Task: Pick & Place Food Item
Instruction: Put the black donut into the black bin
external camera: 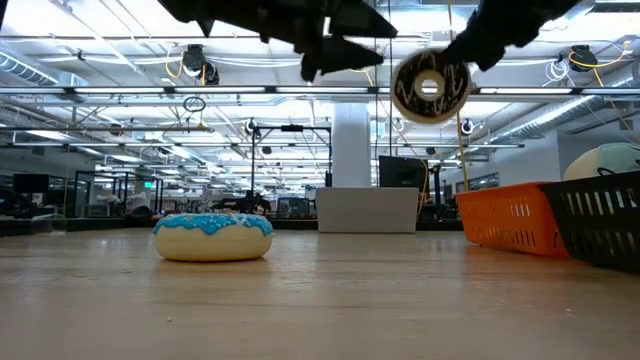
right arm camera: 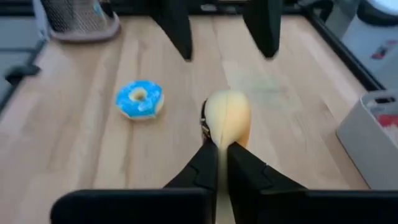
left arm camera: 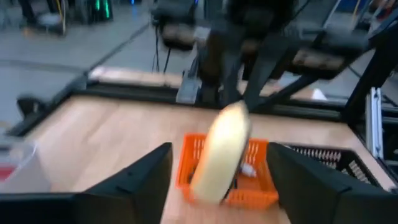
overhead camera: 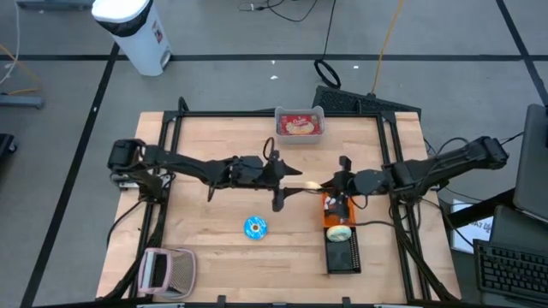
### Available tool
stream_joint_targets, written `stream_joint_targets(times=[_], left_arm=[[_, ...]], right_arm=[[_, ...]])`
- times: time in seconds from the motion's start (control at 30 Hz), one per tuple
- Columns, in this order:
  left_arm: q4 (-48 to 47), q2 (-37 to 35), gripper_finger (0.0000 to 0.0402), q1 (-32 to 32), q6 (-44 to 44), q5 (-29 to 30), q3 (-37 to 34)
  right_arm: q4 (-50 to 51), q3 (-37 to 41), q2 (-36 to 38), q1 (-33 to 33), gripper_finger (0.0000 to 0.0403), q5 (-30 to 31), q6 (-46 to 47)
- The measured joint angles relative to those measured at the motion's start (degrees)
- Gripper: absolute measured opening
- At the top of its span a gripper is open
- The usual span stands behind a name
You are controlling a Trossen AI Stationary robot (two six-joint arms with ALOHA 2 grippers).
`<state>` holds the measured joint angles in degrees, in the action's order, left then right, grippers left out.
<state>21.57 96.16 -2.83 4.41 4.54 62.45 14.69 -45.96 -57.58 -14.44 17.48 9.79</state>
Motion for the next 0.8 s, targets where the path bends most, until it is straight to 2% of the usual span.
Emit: stream_joint_targets(times=[0.1,0.2,0.33,0.5,0.6,0.8], left_arm=[[-3.61,-1.79,0.0288,0.02,2.44,0.00,-0.02],[-6.81,-1.96,0.0308,-0.24,4.74,-0.04,-0.02],[-6.66,-1.83,0.0325,-1.52,6.91,0.00,-0.06],[-5.55,-1.84,0.0329,-4.40,7.84,1.97,-0.06],[-5.20,-1.86,0.0324,-6.00,8.42,3.08,-0.05],[-5.40,-1.84,0.0312,-8.67,9.95,5.71,-0.06]], right_arm=[[-0.16,-0.06,1.67,-1.72,0.0005,-2.52,0.86],[-0.75,-0.08,3.75,-4.68,0.0006,-8.62,4.84],[-0.30,-0.10,5.36,-11.40,0.0007,-14.69,11.74],[2.71,-0.10,4.59,-22.19,0.0007,-14.12,17.93],[5.11,-0.10,2.23,-27.94,0.0007,-9.60,20.59],[9.59,-0.10,-4.45,-33.22,0.0008,-3.67,26.11]])
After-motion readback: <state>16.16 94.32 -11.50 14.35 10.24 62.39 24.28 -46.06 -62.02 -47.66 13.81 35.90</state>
